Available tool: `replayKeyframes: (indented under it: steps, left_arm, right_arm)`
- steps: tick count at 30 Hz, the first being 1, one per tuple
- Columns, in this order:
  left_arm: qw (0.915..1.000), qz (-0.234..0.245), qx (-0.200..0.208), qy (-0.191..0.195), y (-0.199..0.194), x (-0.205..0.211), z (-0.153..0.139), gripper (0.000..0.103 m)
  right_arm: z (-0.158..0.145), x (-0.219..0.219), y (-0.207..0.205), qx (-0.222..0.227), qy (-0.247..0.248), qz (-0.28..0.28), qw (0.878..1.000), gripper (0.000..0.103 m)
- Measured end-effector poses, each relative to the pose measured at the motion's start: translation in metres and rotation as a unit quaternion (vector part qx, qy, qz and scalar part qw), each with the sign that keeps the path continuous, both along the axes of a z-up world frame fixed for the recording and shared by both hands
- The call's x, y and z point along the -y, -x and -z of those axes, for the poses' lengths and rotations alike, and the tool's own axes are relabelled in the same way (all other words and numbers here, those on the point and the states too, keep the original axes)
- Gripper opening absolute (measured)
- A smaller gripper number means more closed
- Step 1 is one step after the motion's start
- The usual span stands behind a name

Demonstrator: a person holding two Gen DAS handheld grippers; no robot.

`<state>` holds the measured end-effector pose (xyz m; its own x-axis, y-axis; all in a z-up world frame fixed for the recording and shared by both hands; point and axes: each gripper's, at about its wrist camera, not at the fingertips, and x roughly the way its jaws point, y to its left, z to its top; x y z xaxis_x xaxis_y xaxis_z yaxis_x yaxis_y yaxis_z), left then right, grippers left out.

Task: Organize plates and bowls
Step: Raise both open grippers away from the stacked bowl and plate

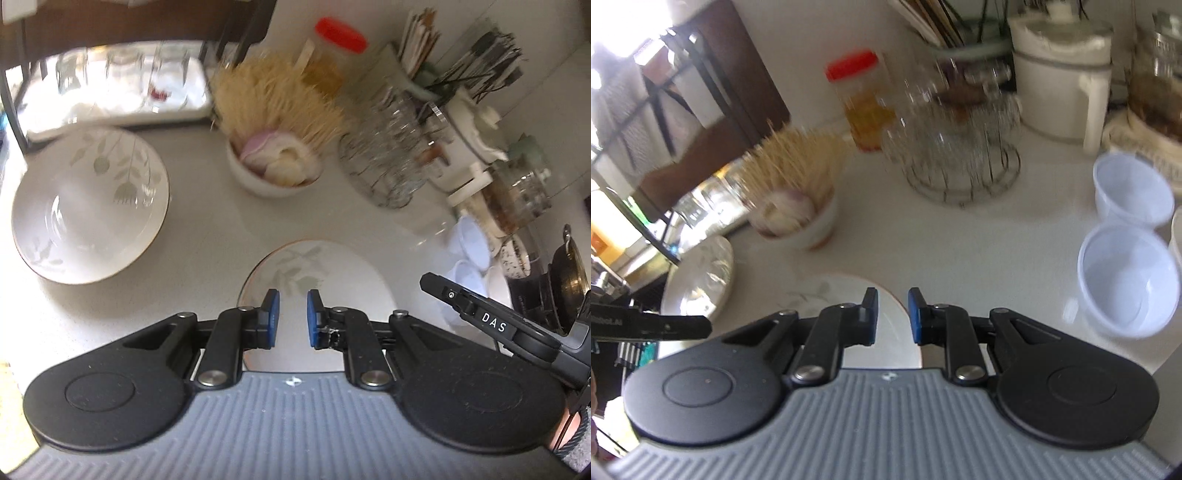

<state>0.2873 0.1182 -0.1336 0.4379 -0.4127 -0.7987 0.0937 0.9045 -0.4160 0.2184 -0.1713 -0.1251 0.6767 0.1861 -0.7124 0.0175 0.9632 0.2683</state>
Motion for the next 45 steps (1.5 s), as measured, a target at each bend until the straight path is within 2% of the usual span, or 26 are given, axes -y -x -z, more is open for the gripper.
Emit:
replayKeyframes:
  steps: [3,10,17,21,29,36,43,44,45]
  left_arm:
    - [0.9998,0.002,0.022,0.002,0.007,0.004,-0.022,0.017]
    - [0.9973,0.004,0.071,-0.018,0.025,0.01,-0.068,0.017]
    - [0.9949,0.011,0.099,-0.018,0.046,0.016,-0.101,0.017]
    - [0.9933,0.015,0.114,-0.012,0.059,0.019,-0.114,0.024]
    - [0.9915,0.009,0.126,-0.029,0.078,0.019,-0.121,0.035]
    - [0.9921,-0.012,0.122,-0.027,0.09,0.011,-0.118,0.053]
    - [0.9901,-0.036,0.12,-0.064,0.104,0.002,-0.108,0.06]
    - [0.9896,-0.04,0.121,-0.066,0.106,0.0,-0.108,0.061]
    - [0.989,-0.044,0.123,-0.069,0.108,-0.002,-0.108,0.062]
  right_arm:
    - [-0.02,0.0,0.005,0.018,-0.009,-0.005,1.0,0.021]
    - [-0.065,-0.003,0.02,0.064,-0.019,-0.015,0.998,0.021]
    - [-0.096,-0.006,0.042,0.096,-0.028,-0.028,0.995,0.021]
    - [-0.106,-0.009,0.054,0.103,-0.027,-0.037,0.994,0.021]
    - [-0.111,-0.015,0.075,0.105,-0.017,-0.048,0.993,0.021]
    - [-0.112,-0.018,0.083,0.1,-0.013,-0.05,0.994,0.022]
    - [-0.109,-0.026,0.085,0.088,-0.002,-0.069,0.994,0.022]
    - [-0.109,-0.027,0.085,0.088,-0.002,-0.072,0.994,0.029]
    - [-0.108,-0.028,0.084,0.089,-0.001,-0.073,0.993,0.045]
